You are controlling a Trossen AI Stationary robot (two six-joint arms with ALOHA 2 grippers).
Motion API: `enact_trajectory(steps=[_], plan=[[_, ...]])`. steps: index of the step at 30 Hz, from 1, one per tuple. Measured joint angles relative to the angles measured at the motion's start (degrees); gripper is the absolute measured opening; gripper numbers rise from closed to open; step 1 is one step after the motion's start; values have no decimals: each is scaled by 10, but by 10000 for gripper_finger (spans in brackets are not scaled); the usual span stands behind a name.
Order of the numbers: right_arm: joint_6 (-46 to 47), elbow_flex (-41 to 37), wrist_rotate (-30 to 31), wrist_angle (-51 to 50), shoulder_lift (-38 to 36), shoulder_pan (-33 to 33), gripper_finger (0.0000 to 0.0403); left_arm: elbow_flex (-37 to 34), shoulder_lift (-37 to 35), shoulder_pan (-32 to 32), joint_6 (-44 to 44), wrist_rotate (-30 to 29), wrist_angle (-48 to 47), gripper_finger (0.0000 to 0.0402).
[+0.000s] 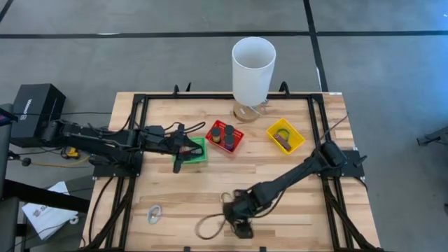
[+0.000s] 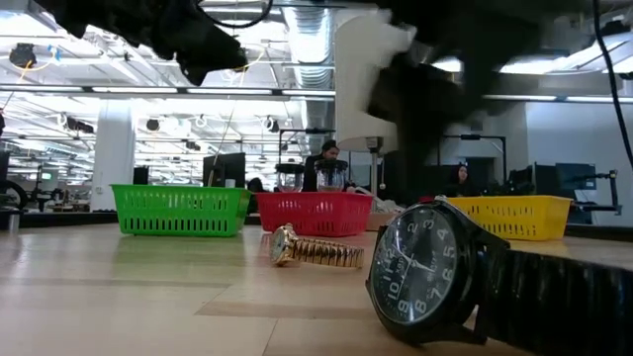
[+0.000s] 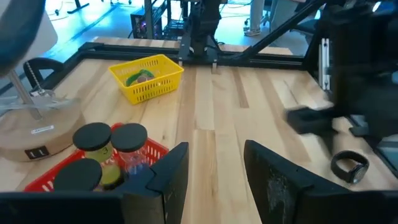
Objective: Pick & Place Office items
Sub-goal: Put the black watch into the yellow bin
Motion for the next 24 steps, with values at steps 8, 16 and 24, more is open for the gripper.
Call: enact_trajectory(steps=[8, 16, 24], plan=[[36, 2, 12, -3, 49, 29, 264, -2, 43, 0, -18, 0, 17, 149], [40, 2, 92, -13, 56, 36, 264, 0, 81, -15, -34, 4, 43, 149], [40, 2, 94, -18, 56, 35, 234, 1, 82, -48, -46, 8, 50, 149]])
